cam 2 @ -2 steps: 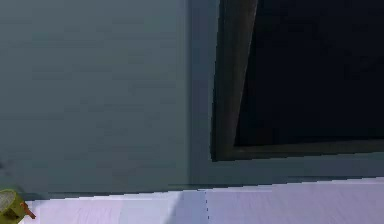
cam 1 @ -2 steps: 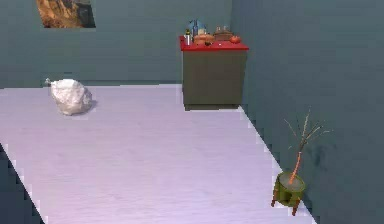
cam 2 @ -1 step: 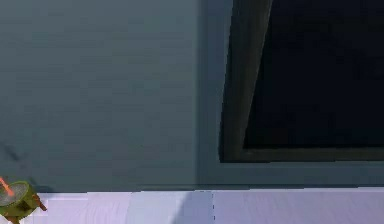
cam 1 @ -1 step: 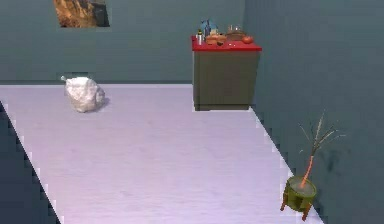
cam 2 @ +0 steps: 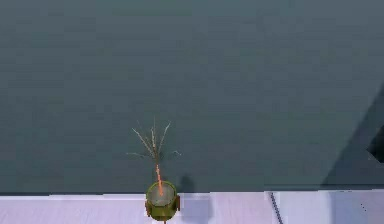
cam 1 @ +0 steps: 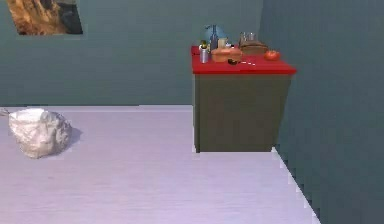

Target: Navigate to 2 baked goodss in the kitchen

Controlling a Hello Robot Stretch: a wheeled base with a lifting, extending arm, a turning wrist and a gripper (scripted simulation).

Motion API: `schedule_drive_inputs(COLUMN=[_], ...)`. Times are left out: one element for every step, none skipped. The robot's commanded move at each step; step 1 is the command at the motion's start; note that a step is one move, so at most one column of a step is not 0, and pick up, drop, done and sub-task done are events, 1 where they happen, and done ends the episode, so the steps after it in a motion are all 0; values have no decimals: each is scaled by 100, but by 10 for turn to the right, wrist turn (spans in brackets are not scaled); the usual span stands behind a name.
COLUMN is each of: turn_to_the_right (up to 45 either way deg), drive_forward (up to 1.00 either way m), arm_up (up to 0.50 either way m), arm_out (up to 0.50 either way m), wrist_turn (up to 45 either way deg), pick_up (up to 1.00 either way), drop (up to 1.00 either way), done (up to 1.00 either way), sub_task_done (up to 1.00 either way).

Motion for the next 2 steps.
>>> schedule_drive_inputs(turn_to_the_right=[-90, 0], drive_forward=[0, 100], arm_up=[0, 0], arm_out=[0, 0], wrist_turn=[0, 0], pick_up=[0, 0], drop=[0, 0], done=[0, 0], sub_task_done=[0, 0])
